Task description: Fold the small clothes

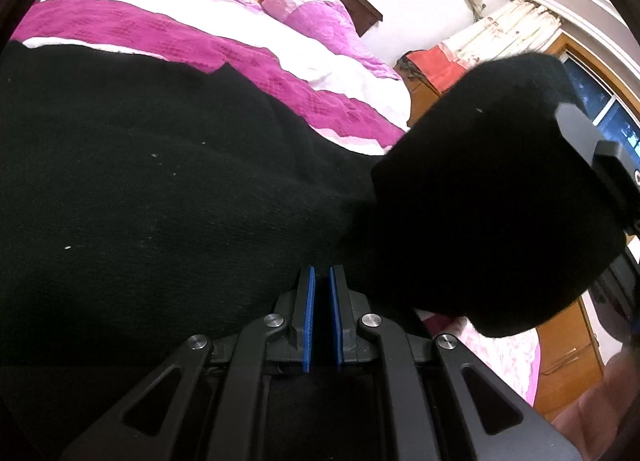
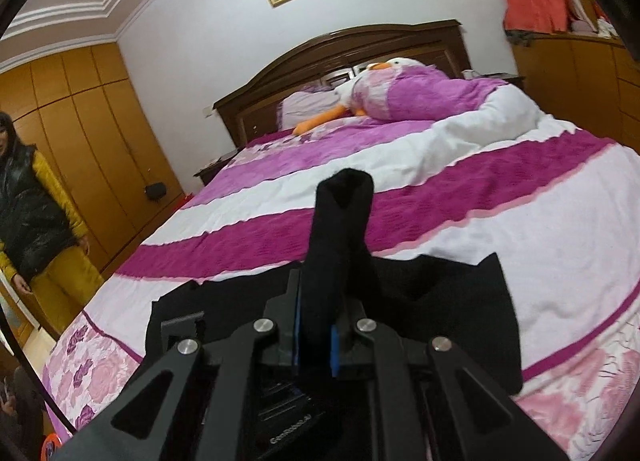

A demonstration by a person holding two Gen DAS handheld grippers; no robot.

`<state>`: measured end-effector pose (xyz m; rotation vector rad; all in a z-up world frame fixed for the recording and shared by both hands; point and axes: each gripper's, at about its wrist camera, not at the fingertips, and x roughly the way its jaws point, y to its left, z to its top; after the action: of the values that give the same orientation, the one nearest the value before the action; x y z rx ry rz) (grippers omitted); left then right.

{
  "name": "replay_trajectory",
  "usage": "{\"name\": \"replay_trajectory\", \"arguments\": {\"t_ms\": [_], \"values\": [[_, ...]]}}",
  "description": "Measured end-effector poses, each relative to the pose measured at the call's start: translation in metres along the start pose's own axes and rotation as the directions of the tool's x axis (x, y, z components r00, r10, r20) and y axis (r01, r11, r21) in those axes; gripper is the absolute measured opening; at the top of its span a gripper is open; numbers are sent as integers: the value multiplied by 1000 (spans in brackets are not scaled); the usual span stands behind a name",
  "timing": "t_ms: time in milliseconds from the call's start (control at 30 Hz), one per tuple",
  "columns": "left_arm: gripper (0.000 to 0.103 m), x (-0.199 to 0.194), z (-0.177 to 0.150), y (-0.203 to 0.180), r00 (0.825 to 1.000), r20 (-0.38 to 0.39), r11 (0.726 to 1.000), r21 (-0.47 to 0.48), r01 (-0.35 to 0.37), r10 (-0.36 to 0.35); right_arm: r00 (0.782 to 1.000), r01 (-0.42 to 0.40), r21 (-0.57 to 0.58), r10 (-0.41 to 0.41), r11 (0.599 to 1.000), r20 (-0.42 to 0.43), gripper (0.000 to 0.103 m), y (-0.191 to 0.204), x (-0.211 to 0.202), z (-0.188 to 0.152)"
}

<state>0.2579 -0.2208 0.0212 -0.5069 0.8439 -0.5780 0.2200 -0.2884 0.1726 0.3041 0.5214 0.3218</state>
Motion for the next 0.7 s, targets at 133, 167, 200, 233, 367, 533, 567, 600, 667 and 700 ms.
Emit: {"name": "replay_trajectory", "arguments": {"t_ms": [133, 167, 200, 233, 367, 533, 567, 600, 667, 700], "values": [[5, -6, 1, 4, 1000, 18, 1000, -29, 10, -9, 999, -6, -31, 5, 1000, -39, 10, 14, 18, -6], [5, -8, 2, 6, 1000, 24, 999, -38, 13, -12, 999, -10, -37, 8, 999, -47, 10, 15, 21, -8], [5, -10, 2, 9, 999, 32, 998, -53, 14, -13, 998, -11, -42, 9, 999, -60, 10, 17, 26, -9], [5, -15, 2, 13, 999, 46, 997, -73, 4, -1, 997, -6, -48, 2, 999, -79, 10, 19, 33, -12], [5, -54, -8, 30, 988, 130, 981, -183, -63, 88, 989, -48, -7, 46, 999, -138, 10, 10, 48, -19], [5, -70, -12, 56, 986, 146, 964, -266, -34, 75, 980, -57, 30, 62, 998, -188, 10, 2, 66, -34], [5, -68, -11, 60, 988, 140, 961, -275, -25, 66, 979, -59, 30, 63, 998, -194, 10, 2, 67, -37], [5, -66, -11, 61, 988, 140, 962, -272, -20, 61, 977, -56, 27, 60, 998, -205, 10, 3, 70, -39], [5, -62, -11, 61, 988, 146, 968, -253, -9, 48, 973, -57, 22, 60, 998, -222, 11, 4, 73, -45], [5, -59, -12, 60, 989, 144, 969, -247, -7, 43, 972, -57, 22, 60, 998, -226, 11, 3, 74, -48]]}}
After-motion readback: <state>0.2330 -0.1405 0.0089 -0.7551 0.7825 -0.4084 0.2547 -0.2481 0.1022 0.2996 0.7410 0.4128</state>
